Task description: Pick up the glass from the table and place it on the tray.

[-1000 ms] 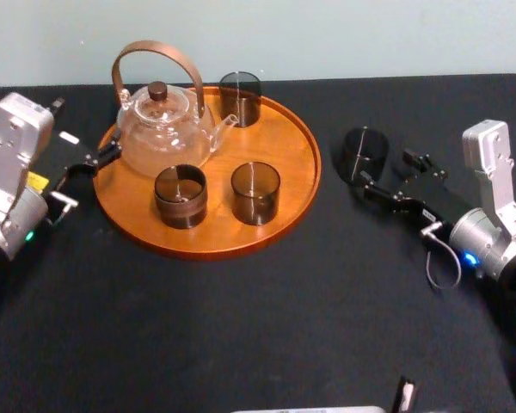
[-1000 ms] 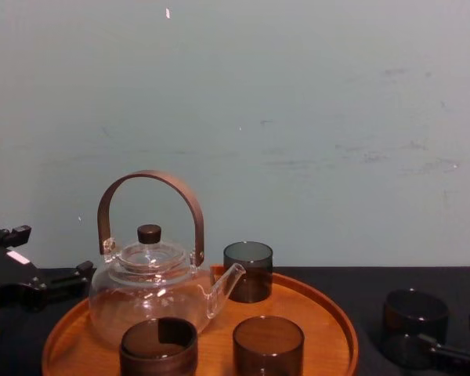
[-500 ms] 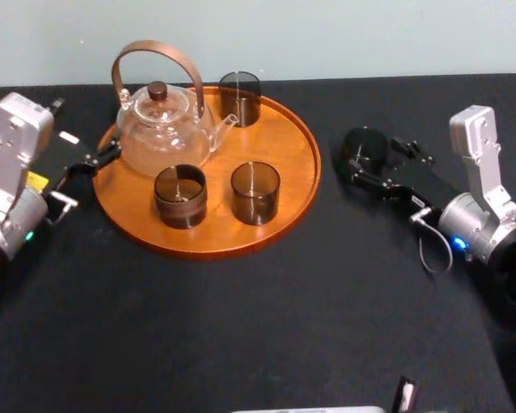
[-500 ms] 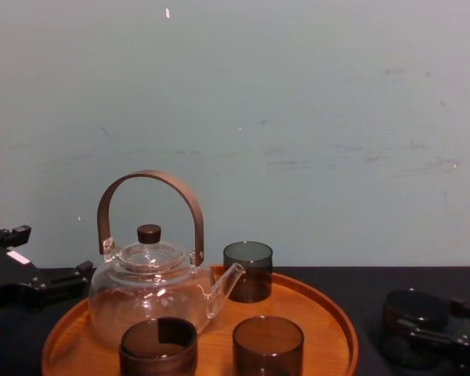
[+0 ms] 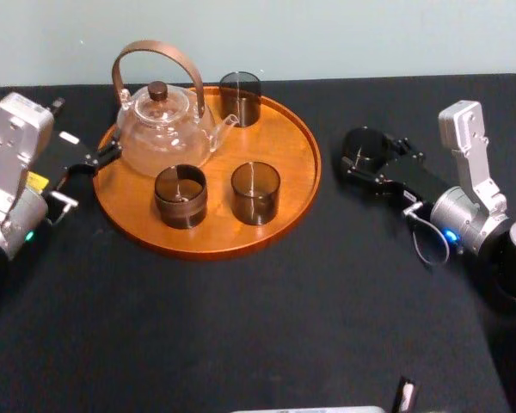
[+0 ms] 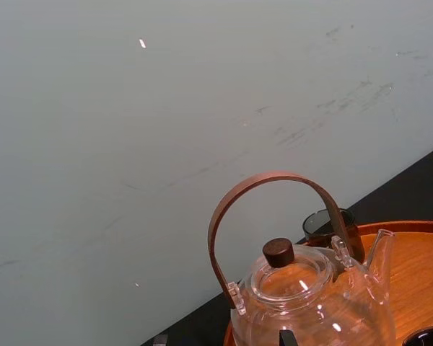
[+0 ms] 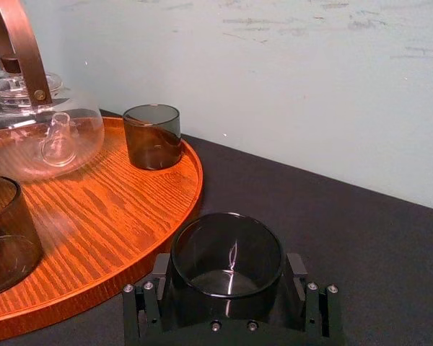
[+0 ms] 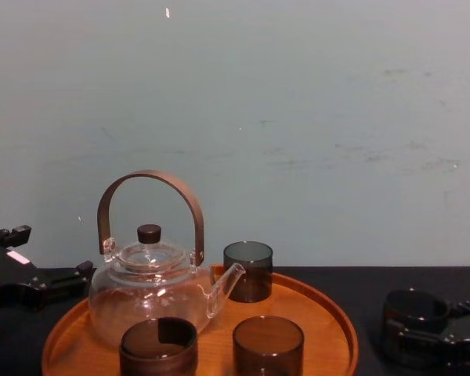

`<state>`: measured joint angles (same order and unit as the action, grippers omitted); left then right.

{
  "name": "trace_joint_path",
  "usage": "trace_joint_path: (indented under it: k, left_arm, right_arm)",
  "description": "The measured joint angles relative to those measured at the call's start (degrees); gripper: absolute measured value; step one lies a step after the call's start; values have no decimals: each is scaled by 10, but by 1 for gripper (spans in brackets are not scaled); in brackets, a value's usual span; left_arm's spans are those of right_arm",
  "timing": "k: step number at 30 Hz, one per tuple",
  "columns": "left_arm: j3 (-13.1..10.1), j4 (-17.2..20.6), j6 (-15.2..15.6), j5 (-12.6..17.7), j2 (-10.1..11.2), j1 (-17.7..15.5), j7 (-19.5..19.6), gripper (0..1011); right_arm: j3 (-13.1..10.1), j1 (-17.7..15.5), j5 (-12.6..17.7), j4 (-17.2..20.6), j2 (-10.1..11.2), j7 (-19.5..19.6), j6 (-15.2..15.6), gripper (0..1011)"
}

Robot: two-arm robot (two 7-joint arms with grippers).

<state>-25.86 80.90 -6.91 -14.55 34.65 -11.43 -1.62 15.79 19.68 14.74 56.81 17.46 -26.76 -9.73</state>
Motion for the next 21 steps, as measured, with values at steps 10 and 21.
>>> trace_joint_path:
  k: [10, 21]
  left_arm:
    - [0, 0, 0, 0, 0, 0, 0, 1001]
    - [0, 0, 0, 0, 0, 0, 0, 1001]
  right_arm:
    - [2, 10, 1, -17, -4, -6, -3, 1002]
    - [9, 27, 0, -38, -9, -16, -13, 1002]
